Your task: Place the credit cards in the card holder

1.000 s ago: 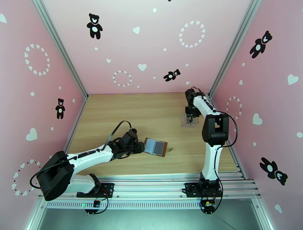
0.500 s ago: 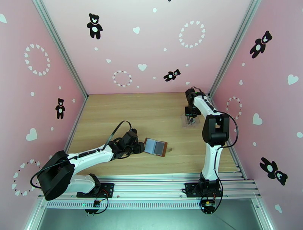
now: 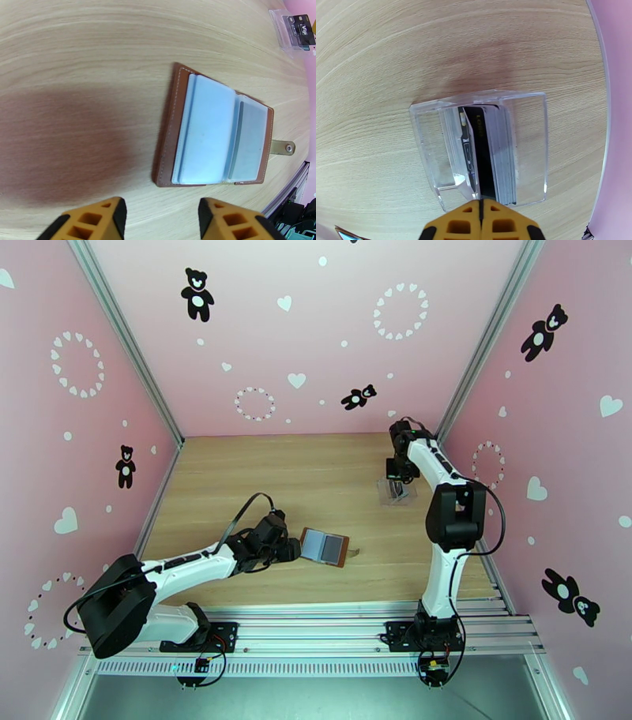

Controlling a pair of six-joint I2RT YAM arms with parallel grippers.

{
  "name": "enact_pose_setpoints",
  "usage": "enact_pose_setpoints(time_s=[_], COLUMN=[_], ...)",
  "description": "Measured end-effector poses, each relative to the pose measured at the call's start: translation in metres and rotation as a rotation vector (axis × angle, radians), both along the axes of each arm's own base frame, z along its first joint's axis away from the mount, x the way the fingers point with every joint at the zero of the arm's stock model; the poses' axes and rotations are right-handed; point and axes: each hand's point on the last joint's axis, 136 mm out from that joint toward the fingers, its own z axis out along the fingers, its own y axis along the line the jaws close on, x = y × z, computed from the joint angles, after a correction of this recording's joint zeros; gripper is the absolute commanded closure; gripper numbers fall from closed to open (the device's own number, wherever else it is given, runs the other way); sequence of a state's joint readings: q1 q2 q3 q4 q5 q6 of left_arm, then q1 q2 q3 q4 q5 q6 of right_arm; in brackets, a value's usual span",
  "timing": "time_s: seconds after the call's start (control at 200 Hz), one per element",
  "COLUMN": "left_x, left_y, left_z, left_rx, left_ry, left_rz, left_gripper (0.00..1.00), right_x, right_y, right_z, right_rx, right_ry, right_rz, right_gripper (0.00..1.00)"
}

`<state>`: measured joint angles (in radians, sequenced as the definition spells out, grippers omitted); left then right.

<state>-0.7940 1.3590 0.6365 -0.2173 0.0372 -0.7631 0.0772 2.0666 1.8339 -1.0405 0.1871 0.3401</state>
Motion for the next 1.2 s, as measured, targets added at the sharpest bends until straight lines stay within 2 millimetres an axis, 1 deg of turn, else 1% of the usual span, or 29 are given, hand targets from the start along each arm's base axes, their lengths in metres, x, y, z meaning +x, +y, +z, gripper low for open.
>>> enact_pose_setpoints(time_s=[0.455,0.495,0.545,0.616,0.681,0.776,0.921,0.966,1.201], left_x=[-0.001,-0.002,-0.002,-0.003,-0.002,-0.002,-0.003,-0.003,-0.003], left_y=[0.001,0.002,0.002,0.003,0.002,0.002,0.003,0.003,0.003], left_z=[-0.002,-0.003,-0.003,-0.004,-0.004,-0.004,-0.004,-0.004,-0.005], left_rx=[0.003,0.005,0.006,0.008,0.008,0.008,0.008,0.008,0.01], left_ry=[0.003,0.005,0.006,0.008,0.007,0.007,0.008,0.008,0.009], left_rz=[0.0,0.0,0.0,0.0,0.0,0.0,0.0,0.0,0.0], left_gripper=[0.47,0.47,0.47,0.47,0.47,0.47,0.47,0.47,0.47], right_x=[0.004,0.004,0.005,0.005,0.006,0.007,0.005,0.005,0.003], right_y=[0.017,0.018,0.02,0.022,0.022,0.022,0.02,0.02,0.016], right_z=[-0.004,-0.006,-0.008,-0.009,-0.011,-0.016,-0.028,-0.03,-0.035], right_rx=[0.093,0.101,0.11,0.116,0.117,0.116,0.104,0.1,0.083], right_ry=[-0.007,-0.003,0.001,0.003,0.007,0.019,0.05,0.054,0.073], right_rz=[0.029,0.031,0.035,0.038,0.041,0.042,0.041,0.041,0.038], right_gripper=[0.99,0.97,0.9,0.85,0.79,0.77,0.69,0.65,0.55])
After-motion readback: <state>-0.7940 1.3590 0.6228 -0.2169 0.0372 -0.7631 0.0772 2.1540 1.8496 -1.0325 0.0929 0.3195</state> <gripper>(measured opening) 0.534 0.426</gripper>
